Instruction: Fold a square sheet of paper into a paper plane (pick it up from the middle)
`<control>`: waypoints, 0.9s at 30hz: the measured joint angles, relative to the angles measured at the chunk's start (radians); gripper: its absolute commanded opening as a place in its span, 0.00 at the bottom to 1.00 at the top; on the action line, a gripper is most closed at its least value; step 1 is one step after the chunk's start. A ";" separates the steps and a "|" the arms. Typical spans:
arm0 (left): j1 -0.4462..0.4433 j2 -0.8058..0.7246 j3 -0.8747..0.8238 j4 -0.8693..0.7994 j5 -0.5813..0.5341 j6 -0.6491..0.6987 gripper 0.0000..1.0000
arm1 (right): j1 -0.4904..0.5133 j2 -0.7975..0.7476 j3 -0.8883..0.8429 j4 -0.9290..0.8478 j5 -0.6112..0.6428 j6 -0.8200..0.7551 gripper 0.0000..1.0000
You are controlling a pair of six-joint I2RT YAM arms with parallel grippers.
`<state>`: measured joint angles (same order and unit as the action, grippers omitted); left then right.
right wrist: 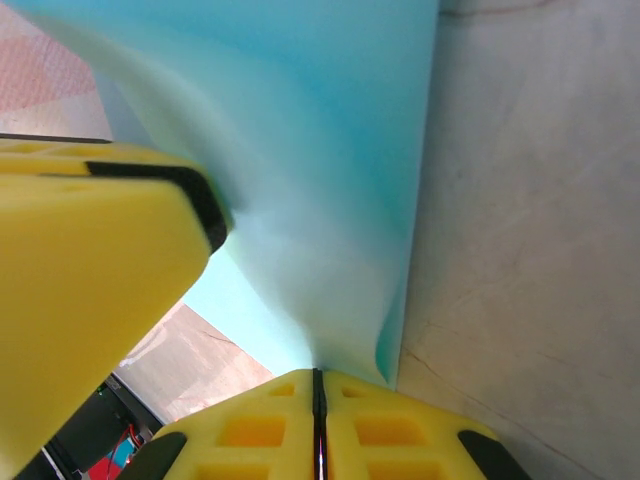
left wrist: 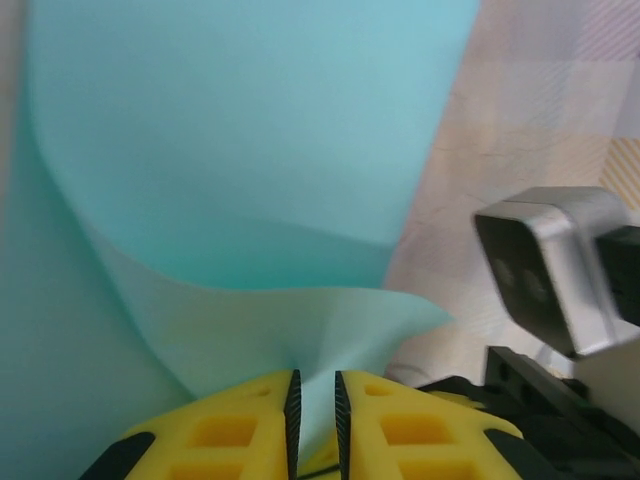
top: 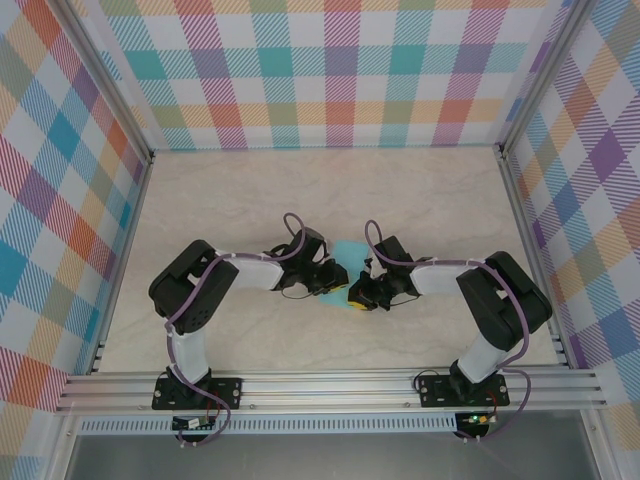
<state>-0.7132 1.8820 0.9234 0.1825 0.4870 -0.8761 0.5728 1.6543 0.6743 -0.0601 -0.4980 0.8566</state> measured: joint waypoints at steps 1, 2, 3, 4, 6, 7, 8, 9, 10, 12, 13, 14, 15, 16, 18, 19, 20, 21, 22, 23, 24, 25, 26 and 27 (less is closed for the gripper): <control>0.000 0.006 0.003 -0.007 -0.008 0.005 0.18 | 0.000 0.000 0.000 -0.001 0.000 0.000 0.08; 0.000 0.010 0.008 -0.013 -0.010 0.008 0.18 | 0.000 0.000 0.000 -0.001 0.001 0.000 0.08; 0.000 0.010 0.011 -0.019 -0.013 0.011 0.17 | 0.000 0.000 0.000 -0.002 0.002 0.000 0.08; 0.002 0.011 0.013 -0.023 -0.018 0.014 0.17 | 0.000 -0.001 0.000 -0.003 0.003 0.000 0.07; 0.003 0.014 0.018 -0.027 -0.019 0.018 0.17 | 0.000 -0.002 0.001 -0.005 0.004 -0.001 0.07; 0.006 0.014 0.019 -0.028 -0.020 0.021 0.17 | 0.000 -0.002 0.001 -0.006 0.004 -0.001 0.07; 0.009 0.015 0.022 -0.032 -0.021 0.022 0.17 | 0.000 -0.002 0.001 -0.008 0.006 -0.001 0.07; 0.009 0.016 0.024 -0.034 -0.024 0.025 0.17 | 0.000 -0.003 0.001 -0.008 0.006 -0.002 0.07; 0.010 0.016 0.024 -0.034 -0.024 0.026 0.17 | 0.000 -0.004 0.001 -0.009 0.008 -0.003 0.07; 0.012 0.016 0.026 -0.036 -0.025 0.029 0.17 | 0.000 -0.004 0.002 -0.011 0.011 -0.004 0.07; 0.015 0.017 0.030 -0.040 -0.026 0.030 0.17 | 0.000 -0.004 0.003 -0.012 0.011 -0.004 0.07; 0.019 0.018 0.032 -0.043 -0.029 0.032 0.17 | 0.000 -0.004 0.003 -0.012 0.011 -0.004 0.07; 0.024 0.019 0.036 -0.047 -0.032 0.033 0.17 | 0.000 -0.004 0.003 -0.012 0.011 -0.004 0.07; 0.031 0.021 0.039 -0.049 -0.034 0.035 0.17 | 0.000 -0.004 0.003 -0.012 0.011 -0.004 0.07; 0.046 0.021 0.043 -0.050 -0.040 0.037 0.17 | 0.000 -0.004 0.003 -0.012 0.011 -0.004 0.07; 0.054 0.021 0.044 -0.050 -0.042 0.037 0.17 | 0.000 -0.004 0.003 -0.012 0.011 -0.004 0.07; 0.062 0.022 0.045 -0.050 -0.043 0.040 0.17 | 0.000 -0.004 0.003 -0.012 0.011 -0.004 0.07; 0.068 0.023 0.047 -0.052 -0.043 0.040 0.17 | 0.000 -0.004 0.003 -0.012 0.011 -0.004 0.07; 0.071 0.026 0.051 -0.056 -0.042 0.042 0.17 | 0.000 -0.004 0.003 -0.012 0.011 -0.004 0.07; 0.074 0.029 0.057 -0.061 -0.041 0.045 0.17 | 0.000 -0.004 0.003 -0.012 0.011 -0.004 0.07; 0.075 0.032 0.062 -0.064 -0.040 0.048 0.17 | 0.000 -0.004 0.003 -0.012 0.011 -0.004 0.07; 0.077 0.036 0.068 -0.069 -0.036 0.051 0.17 | 0.000 -0.004 0.003 -0.012 0.011 -0.004 0.07; 0.078 0.040 0.073 -0.074 -0.032 0.055 0.17 | 0.000 -0.004 0.003 -0.012 0.011 -0.004 0.07; 0.079 0.041 0.076 -0.076 -0.031 0.056 0.17 | 0.000 -0.004 0.003 -0.012 0.011 -0.004 0.07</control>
<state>-0.6338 1.9232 0.9997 0.1062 0.4564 -0.8204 0.5732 1.6501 0.6769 -0.0719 -0.4870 0.8528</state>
